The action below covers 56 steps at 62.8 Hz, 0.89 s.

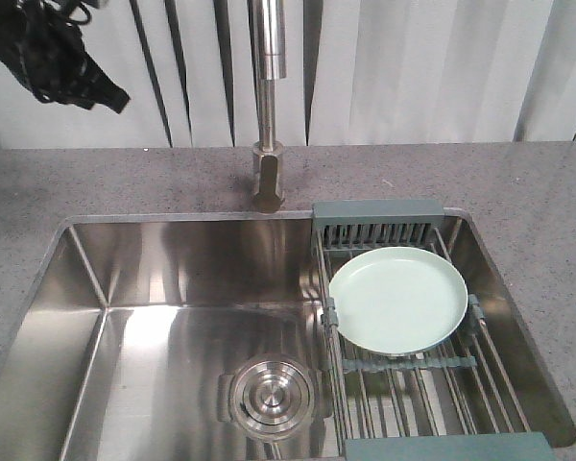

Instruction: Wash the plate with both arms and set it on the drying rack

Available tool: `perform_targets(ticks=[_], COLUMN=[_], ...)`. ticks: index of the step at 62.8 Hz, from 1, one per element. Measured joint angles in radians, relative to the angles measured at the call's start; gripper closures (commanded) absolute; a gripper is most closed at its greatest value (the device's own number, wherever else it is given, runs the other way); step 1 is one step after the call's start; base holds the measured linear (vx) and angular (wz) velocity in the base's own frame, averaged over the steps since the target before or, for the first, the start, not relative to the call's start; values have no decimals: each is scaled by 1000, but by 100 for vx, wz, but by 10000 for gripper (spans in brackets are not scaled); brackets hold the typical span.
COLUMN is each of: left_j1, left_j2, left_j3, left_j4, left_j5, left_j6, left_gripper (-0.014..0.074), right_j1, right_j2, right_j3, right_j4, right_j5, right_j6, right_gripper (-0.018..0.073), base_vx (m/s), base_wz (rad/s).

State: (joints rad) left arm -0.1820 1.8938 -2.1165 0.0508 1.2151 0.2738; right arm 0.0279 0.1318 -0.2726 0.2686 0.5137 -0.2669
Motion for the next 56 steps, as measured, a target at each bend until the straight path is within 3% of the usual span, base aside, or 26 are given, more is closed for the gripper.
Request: perform_targets(ticks=[12,37,56], left_j1=[0,0,0], left_j2=[-196,-788,-1194], left_j3=[182,1025,1475], left_j4=[49,49,48], left_j5=[-104,-595,-780], left_j6=[-46,-55,-61], left_gripper=[603,601,601], right_j1=[0,0,0], right_j2=[0,0,0], right_j3=[0,0,0], right_j4=[0,0,0], right_j5=[0,0,0], right_j6=[0,0,0], right_gripper=[230,230,230], base_vx=[0,0,0], base_wz=[0,0,0])
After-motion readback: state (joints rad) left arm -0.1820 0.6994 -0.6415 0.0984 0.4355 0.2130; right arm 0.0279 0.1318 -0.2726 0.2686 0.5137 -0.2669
